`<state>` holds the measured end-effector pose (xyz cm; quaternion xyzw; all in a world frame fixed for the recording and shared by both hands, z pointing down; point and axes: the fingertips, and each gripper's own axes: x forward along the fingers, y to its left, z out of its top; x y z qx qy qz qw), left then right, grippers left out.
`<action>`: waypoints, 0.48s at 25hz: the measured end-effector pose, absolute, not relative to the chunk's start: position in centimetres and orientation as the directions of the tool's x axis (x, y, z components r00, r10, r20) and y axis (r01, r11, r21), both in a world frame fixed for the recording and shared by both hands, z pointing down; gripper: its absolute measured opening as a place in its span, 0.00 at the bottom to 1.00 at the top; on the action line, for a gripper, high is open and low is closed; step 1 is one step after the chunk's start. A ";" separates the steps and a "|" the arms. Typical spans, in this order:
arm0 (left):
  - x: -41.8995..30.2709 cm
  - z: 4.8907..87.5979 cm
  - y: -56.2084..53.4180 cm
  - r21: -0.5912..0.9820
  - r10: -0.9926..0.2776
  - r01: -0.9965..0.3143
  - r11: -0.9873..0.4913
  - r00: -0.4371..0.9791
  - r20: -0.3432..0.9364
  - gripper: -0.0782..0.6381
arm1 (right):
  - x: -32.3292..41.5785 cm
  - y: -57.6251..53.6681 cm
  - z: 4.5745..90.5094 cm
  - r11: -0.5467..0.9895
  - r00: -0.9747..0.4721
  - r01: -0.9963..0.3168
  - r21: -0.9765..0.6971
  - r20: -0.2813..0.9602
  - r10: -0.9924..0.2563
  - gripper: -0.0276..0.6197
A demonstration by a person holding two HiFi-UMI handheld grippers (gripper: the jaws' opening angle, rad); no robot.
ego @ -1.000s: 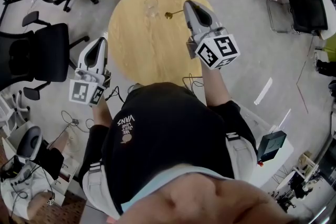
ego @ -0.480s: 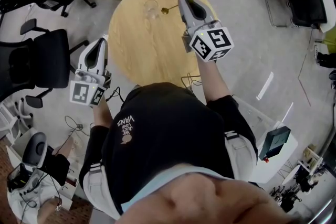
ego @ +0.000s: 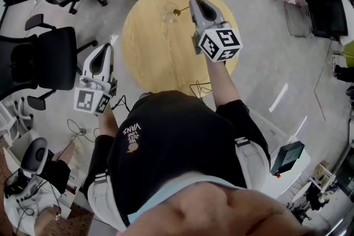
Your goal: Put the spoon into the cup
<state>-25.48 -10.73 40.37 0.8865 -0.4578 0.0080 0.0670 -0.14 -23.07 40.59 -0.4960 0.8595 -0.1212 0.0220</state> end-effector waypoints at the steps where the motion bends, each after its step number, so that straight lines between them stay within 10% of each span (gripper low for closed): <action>1: -25.8 40.4 -10.7 0.112 -0.814 -0.816 -0.567 0.576 0.076 0.10 | -0.5 -23.3 40.8 0.480 -0.509 -0.847 -0.230 0.085 -0.857 0.04; 12: -28.5 41.2 -11.2 0.115 -0.836 -0.840 -0.530 0.541 0.097 0.10 | -2.1 -25.7 43.6 0.463 -0.498 -0.858 -0.223 0.137 -0.856 0.04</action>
